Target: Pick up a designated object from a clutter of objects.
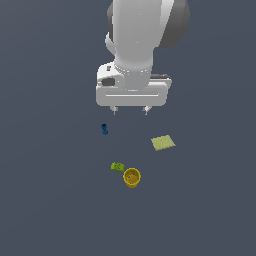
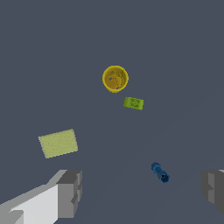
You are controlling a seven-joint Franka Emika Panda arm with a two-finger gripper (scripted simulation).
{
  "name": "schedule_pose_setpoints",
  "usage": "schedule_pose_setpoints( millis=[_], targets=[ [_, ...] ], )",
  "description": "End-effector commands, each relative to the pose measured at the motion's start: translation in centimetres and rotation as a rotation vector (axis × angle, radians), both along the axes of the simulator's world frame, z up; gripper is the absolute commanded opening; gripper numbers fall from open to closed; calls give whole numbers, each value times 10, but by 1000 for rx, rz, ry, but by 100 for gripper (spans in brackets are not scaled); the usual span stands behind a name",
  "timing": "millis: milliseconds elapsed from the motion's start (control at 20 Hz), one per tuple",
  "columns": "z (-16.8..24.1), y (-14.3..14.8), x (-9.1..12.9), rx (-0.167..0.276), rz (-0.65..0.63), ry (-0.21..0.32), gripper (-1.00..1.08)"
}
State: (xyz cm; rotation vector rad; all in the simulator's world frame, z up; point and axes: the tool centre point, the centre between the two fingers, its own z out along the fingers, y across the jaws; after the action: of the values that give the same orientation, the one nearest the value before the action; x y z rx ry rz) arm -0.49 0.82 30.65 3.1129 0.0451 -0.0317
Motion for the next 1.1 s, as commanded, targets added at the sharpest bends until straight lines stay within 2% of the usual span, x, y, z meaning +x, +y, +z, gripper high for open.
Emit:
schedule_pose_setpoints(
  millis=[0,550,1050],
  targets=[
    [0,0,0,0,0,0,100],
    [7,13,2,3,46,-1,100],
    [-1,10,6,-1,89,1,100]
  ],
)
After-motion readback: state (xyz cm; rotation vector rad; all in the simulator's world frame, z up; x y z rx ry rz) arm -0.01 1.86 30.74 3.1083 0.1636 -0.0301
